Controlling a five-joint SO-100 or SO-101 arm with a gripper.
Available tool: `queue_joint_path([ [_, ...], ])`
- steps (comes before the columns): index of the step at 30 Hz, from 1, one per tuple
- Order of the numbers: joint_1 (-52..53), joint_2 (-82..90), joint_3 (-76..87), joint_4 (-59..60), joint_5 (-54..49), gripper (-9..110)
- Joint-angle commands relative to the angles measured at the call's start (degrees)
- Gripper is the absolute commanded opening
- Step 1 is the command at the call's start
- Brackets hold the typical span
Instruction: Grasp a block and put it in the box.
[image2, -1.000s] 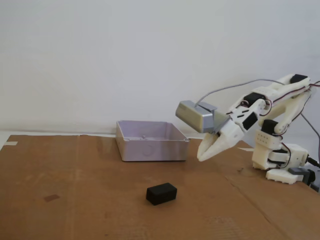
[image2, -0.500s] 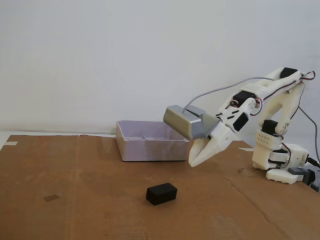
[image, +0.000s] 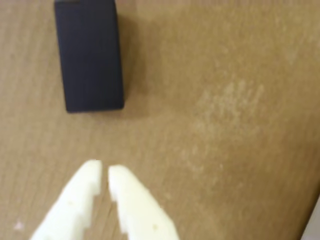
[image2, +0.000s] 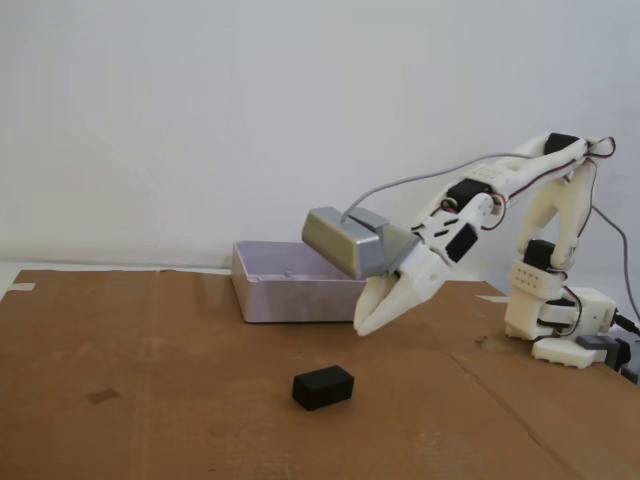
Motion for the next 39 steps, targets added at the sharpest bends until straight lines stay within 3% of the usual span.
queue_joint_path([
  [1,-0.18,-0.26,-9.67,-2.81,-0.26,0],
  [18,-4.13,-13.45,-24.26,-2.81,-0.26,0],
  [39,-4.22,-17.31,-26.37,-2.37,-0.26,0],
])
